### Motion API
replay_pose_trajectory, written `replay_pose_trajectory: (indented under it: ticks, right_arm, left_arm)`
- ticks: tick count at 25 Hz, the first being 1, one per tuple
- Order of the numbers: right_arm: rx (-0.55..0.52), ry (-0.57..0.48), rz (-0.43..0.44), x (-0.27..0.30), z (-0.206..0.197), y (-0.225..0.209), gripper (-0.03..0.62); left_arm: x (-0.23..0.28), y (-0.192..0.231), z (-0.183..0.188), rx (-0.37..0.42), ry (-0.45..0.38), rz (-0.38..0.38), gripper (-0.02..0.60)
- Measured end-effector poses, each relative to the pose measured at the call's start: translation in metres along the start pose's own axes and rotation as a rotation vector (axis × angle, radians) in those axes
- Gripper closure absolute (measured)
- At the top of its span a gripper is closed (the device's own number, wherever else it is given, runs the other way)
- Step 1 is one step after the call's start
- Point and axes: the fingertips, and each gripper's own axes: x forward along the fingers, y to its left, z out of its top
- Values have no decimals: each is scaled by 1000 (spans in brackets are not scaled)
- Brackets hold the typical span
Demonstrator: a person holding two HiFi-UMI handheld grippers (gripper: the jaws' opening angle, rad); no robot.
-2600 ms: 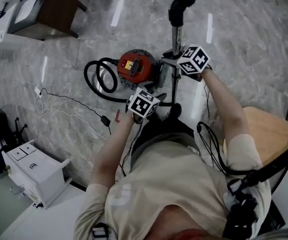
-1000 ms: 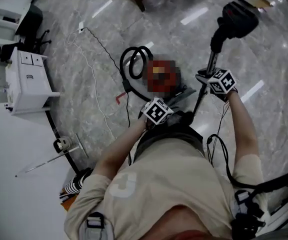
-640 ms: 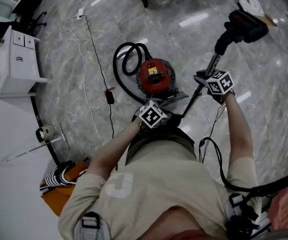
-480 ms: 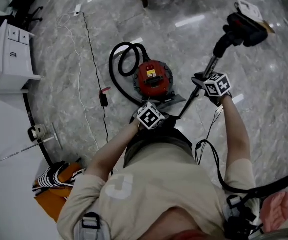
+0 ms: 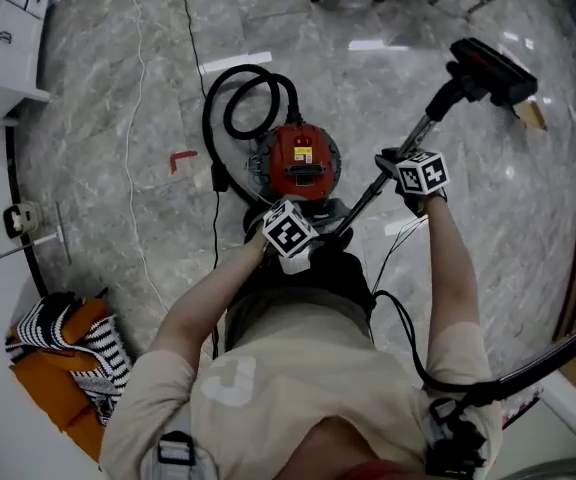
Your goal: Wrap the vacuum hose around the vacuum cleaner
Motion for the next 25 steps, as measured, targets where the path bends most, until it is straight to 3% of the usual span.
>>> replay_pose_trajectory:
  ticks: [5, 8, 12, 15, 17, 21, 25]
  right_arm:
    - [37, 8, 11, 17, -21, -45, 517]
    - [51, 2, 25, 35, -36, -79, 517]
    - [76, 2, 53, 68, -49, -128, 516]
    - [141, 6, 41, 90, -56, -177, 514]
    - [179, 4, 40, 107, -59, -204, 513]
    - [270, -9, 34, 154, -63, -254, 510]
    - [434, -114, -27, 206, -73, -315, 511]
  left_arm:
    - [41, -1, -12, -91, 6, 45, 285]
    - [70, 17, -13, -184, 2, 113, 285]
    - [94, 57, 5, -346, -88, 212, 285]
    - [117, 82, 37, -328, -184, 253, 289]
    - [141, 88, 58, -283, -224, 220, 310]
    - [201, 73, 105, -216, -305, 12, 318]
    - [265, 51, 116, -178, -304, -125, 318]
